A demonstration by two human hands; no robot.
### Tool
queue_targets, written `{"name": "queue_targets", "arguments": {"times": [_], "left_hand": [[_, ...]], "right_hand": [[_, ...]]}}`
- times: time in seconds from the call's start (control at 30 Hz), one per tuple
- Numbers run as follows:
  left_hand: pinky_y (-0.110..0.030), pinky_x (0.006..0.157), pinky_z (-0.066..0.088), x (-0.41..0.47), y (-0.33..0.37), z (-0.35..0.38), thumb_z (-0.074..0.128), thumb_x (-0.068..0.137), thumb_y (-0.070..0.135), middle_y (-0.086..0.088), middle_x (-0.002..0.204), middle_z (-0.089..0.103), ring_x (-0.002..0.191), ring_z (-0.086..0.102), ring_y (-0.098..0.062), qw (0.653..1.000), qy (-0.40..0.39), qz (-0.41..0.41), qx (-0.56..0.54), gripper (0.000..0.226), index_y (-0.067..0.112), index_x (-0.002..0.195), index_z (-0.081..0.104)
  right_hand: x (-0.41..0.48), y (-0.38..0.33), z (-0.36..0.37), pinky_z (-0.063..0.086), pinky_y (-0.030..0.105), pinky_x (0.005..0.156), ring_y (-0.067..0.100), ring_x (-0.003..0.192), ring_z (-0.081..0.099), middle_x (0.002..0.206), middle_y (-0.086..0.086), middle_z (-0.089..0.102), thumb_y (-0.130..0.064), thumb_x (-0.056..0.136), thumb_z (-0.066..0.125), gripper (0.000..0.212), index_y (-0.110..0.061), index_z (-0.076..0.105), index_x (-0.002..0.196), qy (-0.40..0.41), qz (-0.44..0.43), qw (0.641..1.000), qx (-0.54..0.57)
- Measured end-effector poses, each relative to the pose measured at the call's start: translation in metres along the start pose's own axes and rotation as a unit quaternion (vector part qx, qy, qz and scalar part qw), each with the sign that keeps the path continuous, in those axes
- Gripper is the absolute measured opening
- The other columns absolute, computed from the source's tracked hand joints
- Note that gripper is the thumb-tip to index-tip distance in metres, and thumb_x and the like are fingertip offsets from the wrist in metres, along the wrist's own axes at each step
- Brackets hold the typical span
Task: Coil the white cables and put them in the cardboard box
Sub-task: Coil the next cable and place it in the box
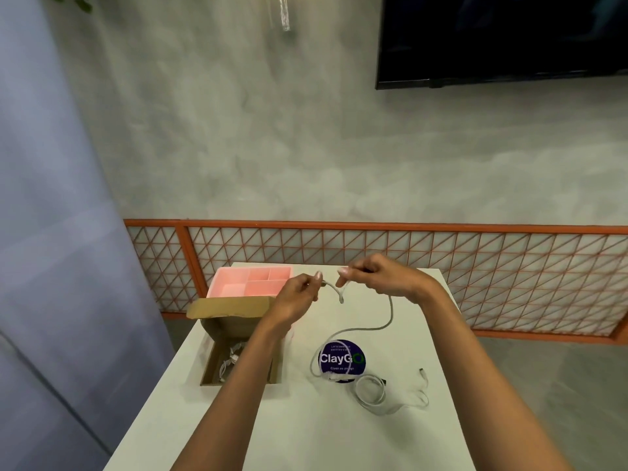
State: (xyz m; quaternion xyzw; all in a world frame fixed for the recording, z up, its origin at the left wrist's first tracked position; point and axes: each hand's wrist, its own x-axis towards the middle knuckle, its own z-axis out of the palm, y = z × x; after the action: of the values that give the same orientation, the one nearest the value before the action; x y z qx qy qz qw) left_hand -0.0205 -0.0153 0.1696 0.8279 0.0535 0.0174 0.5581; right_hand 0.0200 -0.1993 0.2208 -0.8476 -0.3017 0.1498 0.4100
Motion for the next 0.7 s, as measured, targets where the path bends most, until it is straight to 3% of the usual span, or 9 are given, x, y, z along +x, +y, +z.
{"name": "queue_targets", "arguments": {"times": [0.07, 0.17, 0.33, 0.43, 0.57, 0.7], "left_hand": [[-0.024, 0.069, 0.037, 0.004, -0.005, 0.000, 0.042, 0.100, 0.036, -0.007, 0.090, 0.058, 0.081, 0.049, -0.015, 0.999, 0.034, 0.009, 0.011, 0.037, 0.009, 0.102, 0.067], [-0.024, 0.062, 0.034, 0.006, -0.010, -0.005, 0.037, 0.102, 0.034, -0.004, 0.078, 0.052, 0.069, 0.043, -0.013, 0.999, 0.053, -0.003, -0.001, 0.037, 0.011, 0.088, 0.062], [-0.020, 0.048, 0.021, 0.006, -0.006, -0.012, 0.030, 0.103, 0.037, 0.005, 0.058, 0.035, 0.049, 0.027, -0.007, 0.974, -0.010, -0.051, -0.219, 0.036, 0.016, 0.077, 0.044], [-0.022, 0.044, 0.007, 0.002, 0.003, -0.012, 0.040, 0.099, 0.043, 0.008, 0.050, 0.024, 0.042, 0.016, -0.005, 0.959, -0.064, -0.058, -0.269, 0.037, 0.018, 0.072, 0.044], [-0.022, 0.044, 0.006, 0.003, 0.003, -0.012, 0.030, 0.101, 0.045, 0.008, 0.049, 0.022, 0.041, 0.014, -0.005, 0.956, -0.063, -0.031, -0.286, 0.040, 0.015, 0.089, 0.054], [-0.018, 0.043, 0.017, 0.006, 0.003, -0.018, 0.029, 0.103, 0.035, 0.005, 0.050, 0.040, 0.041, 0.024, -0.004, 0.929, -0.037, 0.022, -0.368, 0.037, 0.009, 0.096, 0.054]], "right_hand": [[0.000, -0.004, -0.006, 0.030, 0.026, 0.062, 0.020, 0.066, 0.032, 0.065, 0.010, 0.036, -0.046, 0.094, 0.049, 0.042, -0.011, 0.073, 0.098, -0.043, 0.037, 0.996, -0.066], [-0.003, -0.007, -0.010, 0.031, 0.020, 0.057, 0.007, 0.056, 0.033, 0.049, -0.017, 0.040, -0.045, 0.094, 0.051, 0.039, -0.014, 0.075, 0.092, -0.114, 0.071, 0.987, -0.092], [-0.001, -0.011, 0.003, 0.038, 0.018, 0.059, 0.005, 0.065, 0.057, 0.078, -0.009, 0.060, -0.036, 0.097, 0.050, 0.025, -0.018, 0.064, 0.088, -0.188, 0.088, 0.970, -0.129], [0.009, -0.008, 0.017, 0.039, 0.020, 0.054, 0.009, 0.057, 0.061, 0.080, 0.001, 0.069, -0.030, 0.099, 0.047, 0.024, -0.011, 0.058, 0.090, -0.089, 0.086, 0.991, -0.051], [0.019, -0.003, 0.028, 0.044, 0.025, 0.057, 0.013, 0.053, 0.063, 0.075, 0.004, 0.071, -0.025, 0.099, 0.047, 0.022, -0.006, 0.059, 0.094, 0.050, 0.075, 0.994, -0.060], [0.026, 0.006, 0.039, 0.051, 0.031, 0.071, 0.010, 0.052, 0.064, 0.067, 0.002, 0.072, -0.030, 0.097, 0.050, 0.021, -0.015, 0.059, 0.085, 0.054, 0.102, 0.986, -0.120]]}}
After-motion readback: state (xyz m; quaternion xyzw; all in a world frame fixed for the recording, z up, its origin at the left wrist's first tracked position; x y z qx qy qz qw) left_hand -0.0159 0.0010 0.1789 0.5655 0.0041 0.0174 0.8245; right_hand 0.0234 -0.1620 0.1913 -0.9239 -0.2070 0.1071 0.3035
